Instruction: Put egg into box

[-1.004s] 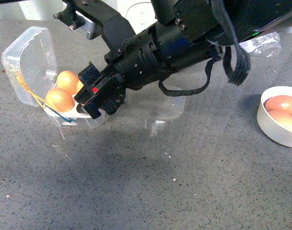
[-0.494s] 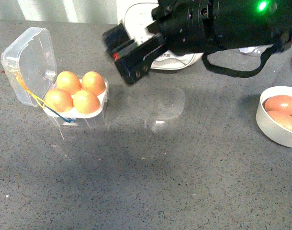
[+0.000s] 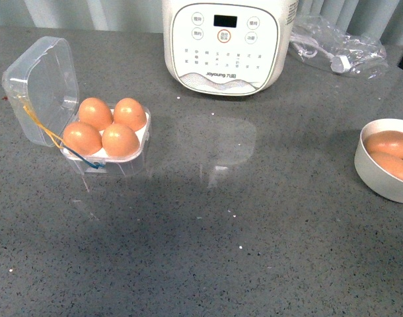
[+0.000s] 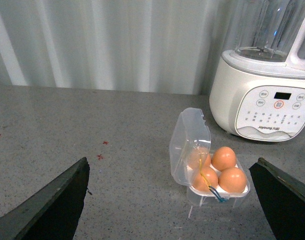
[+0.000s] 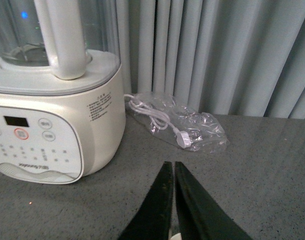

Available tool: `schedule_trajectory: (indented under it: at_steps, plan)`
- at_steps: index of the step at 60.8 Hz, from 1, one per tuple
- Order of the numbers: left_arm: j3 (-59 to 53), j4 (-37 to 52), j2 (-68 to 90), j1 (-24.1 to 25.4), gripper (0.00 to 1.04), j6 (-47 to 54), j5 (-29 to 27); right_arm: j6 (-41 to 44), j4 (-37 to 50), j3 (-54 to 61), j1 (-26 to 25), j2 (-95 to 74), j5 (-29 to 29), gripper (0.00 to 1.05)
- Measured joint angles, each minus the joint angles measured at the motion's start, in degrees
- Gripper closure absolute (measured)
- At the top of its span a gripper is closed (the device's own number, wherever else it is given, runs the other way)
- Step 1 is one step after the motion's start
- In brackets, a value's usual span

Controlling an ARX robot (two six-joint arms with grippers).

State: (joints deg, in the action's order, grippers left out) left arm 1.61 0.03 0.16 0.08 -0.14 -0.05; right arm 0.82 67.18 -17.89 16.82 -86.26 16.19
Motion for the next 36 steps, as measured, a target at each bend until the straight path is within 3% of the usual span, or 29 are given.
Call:
schedule_trajectory:
  at_steps: [15, 36]
  plan:
    - [0.0, 0.0, 0.0, 0.0, 0.07, 0.0, 0.0, -0.13, -3.8, 8.17, -5.44, 12.0, -4.85, 1.02]
    - [0.0, 0.0, 0.0, 0.0, 0.07, 0.0, 0.0, -0.2, -16.24, 15.06, -11.04, 31.43, -10.6, 1.02]
